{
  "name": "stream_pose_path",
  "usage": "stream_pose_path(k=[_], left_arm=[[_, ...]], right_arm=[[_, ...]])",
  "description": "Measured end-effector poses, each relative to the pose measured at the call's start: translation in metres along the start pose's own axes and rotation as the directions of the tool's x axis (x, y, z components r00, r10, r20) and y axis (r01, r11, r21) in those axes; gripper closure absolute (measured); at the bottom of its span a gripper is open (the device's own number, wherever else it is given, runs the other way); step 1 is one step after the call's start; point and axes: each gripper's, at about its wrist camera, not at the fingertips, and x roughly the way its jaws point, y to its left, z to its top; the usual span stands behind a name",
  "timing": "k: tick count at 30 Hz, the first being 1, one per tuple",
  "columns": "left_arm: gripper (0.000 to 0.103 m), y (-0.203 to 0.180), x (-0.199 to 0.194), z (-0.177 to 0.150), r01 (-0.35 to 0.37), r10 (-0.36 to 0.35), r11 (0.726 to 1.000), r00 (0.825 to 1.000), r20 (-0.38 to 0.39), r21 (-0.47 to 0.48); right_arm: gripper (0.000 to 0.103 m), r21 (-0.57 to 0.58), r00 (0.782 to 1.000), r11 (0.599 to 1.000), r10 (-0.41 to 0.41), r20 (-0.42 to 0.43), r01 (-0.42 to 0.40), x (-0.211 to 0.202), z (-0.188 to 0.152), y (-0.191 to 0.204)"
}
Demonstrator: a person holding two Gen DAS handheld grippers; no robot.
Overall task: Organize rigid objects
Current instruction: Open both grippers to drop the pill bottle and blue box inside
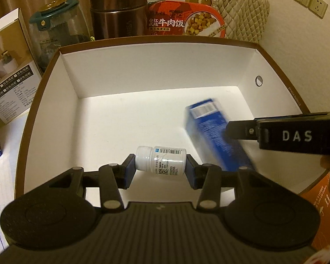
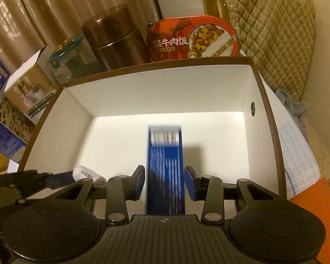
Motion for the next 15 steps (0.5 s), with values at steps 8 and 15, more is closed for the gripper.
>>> stream_pose_path(k=[8, 15], left_arm=[[0.052, -0.003, -0.001, 0.001, 0.011, -0.011, 1.000, 1.000, 0.003, 0.005], [0.047, -0.003, -0.014, 0.001, 0.011, -0.011, 1.000, 1.000, 0.020, -0.006]], right_arm=[[0.053, -0.021, 1.000, 1.000, -0.017, 0.000, 0.017, -0.008, -0.002, -0.001], [0.051, -0.036, 1.000, 0.999, -0.009, 0.000, 0.009, -0.022, -0.012, -0.005]])
